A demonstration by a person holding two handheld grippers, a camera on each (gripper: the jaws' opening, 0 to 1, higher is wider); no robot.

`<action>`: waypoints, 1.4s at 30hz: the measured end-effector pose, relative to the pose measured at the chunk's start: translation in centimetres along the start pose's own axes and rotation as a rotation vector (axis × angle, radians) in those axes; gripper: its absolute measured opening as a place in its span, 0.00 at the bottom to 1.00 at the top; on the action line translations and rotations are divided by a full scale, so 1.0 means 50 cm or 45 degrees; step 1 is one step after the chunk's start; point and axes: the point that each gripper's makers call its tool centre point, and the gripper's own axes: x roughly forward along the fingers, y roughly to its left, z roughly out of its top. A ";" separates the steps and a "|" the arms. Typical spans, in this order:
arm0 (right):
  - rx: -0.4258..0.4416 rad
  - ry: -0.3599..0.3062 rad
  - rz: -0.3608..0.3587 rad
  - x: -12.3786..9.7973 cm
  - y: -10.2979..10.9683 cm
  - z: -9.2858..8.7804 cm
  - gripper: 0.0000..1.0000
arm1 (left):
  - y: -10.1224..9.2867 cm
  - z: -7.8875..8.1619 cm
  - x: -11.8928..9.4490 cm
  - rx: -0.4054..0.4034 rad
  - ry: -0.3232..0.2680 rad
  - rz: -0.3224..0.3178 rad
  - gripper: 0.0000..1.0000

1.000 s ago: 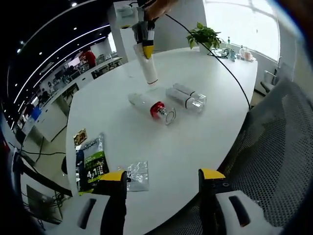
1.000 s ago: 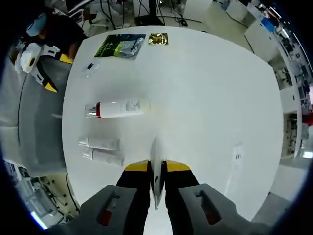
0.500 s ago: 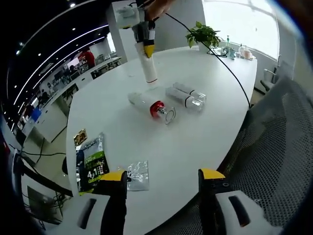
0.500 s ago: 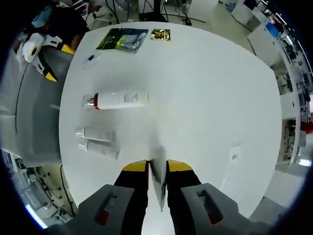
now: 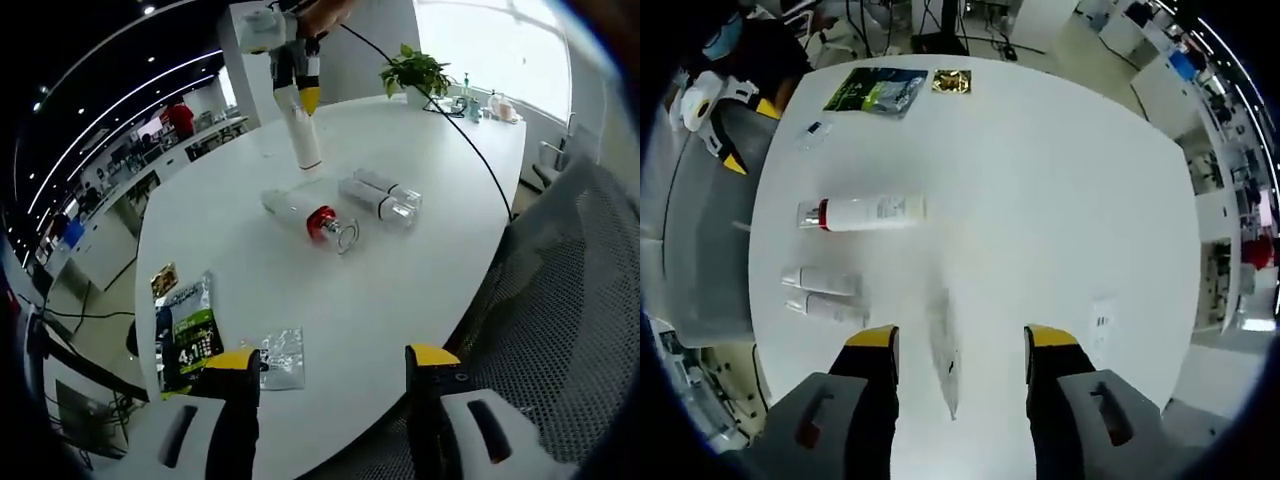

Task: Arrange the skincare products in the storage area until every visible bottle or jar stands upright without overlapping.

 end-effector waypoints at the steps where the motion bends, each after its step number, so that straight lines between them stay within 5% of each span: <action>1: -0.021 -0.019 -0.033 -0.009 -0.004 0.006 0.62 | 0.000 0.000 0.000 0.002 0.000 0.001 0.60; 6: -0.250 -0.126 -0.217 -0.079 0.001 0.075 0.67 | 0.000 0.001 0.000 0.007 -0.002 -0.001 0.60; 11: -0.611 -0.202 -0.405 -0.128 0.041 0.182 0.71 | -0.004 -0.001 0.001 0.021 0.005 -0.013 0.60; 18: -0.961 -0.105 -0.217 -0.053 0.174 0.244 0.67 | -0.008 -0.003 0.002 0.038 0.016 -0.020 0.59; 24: -1.136 0.004 0.009 0.052 0.259 0.223 0.58 | -0.007 -0.005 0.001 0.044 0.018 -0.017 0.58; 27: -1.103 0.063 0.136 0.105 0.290 0.199 0.58 | -0.005 -0.006 0.001 0.045 0.018 -0.012 0.58; 39: -1.408 0.265 0.223 0.218 0.318 0.148 0.42 | 0.004 -0.009 -0.002 0.040 0.029 0.009 0.55; 42: -1.444 0.249 0.243 0.230 0.323 0.148 0.37 | 0.006 -0.005 -0.004 0.040 0.016 0.017 0.54</action>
